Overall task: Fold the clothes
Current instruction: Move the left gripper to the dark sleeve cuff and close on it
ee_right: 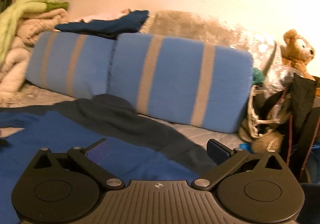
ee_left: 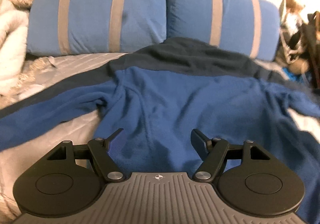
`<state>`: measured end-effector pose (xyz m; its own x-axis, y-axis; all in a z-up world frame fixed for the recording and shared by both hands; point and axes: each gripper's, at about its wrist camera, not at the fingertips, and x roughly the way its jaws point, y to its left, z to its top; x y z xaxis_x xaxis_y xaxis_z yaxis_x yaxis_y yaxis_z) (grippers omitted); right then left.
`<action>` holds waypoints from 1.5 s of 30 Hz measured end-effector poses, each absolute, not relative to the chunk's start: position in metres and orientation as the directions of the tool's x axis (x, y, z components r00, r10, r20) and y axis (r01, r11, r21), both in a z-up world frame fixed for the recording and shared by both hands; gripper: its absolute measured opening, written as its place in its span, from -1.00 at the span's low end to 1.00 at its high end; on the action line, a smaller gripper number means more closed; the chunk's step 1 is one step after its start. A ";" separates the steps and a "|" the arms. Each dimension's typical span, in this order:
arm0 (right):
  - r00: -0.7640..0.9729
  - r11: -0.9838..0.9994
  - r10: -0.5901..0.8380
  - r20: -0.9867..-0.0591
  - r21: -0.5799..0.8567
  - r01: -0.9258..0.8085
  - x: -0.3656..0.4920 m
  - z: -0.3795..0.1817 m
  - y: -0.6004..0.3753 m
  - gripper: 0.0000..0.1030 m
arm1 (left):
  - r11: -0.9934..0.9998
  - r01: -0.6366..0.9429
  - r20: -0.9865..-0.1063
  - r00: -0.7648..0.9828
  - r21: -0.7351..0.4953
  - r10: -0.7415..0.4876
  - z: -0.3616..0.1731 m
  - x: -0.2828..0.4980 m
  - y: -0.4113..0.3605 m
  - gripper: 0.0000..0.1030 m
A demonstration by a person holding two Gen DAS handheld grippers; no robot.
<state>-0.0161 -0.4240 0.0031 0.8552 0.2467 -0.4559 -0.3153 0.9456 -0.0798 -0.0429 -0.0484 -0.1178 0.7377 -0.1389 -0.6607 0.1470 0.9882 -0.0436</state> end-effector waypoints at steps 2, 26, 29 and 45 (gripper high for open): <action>0.848 0.934 0.273 -0.455 -0.086 -0.347 -0.025 0.004 -0.408 1.00 | 0.984 0.143 -0.636 0.750 -0.110 -0.180 -0.115 -0.048 -0.036 0.38; 0.628 0.776 0.533 -0.567 0.031 -0.630 -0.045 -0.060 -0.286 1.00 | 0.904 -0.375 -0.497 0.835 -0.205 0.233 -0.112 -0.090 0.221 0.37; 0.618 0.782 0.533 -0.577 0.057 -0.621 -0.044 -0.066 -0.287 1.00 | 0.861 -0.450 -0.489 0.821 -0.235 0.296 -0.121 -0.095 0.257 0.37; 0.560 0.789 0.528 -0.638 0.125 -0.602 -0.052 -0.096 -0.289 0.87 | 0.492 -0.640 -0.593 0.757 -0.590 0.275 -0.206 -0.118 0.374 0.17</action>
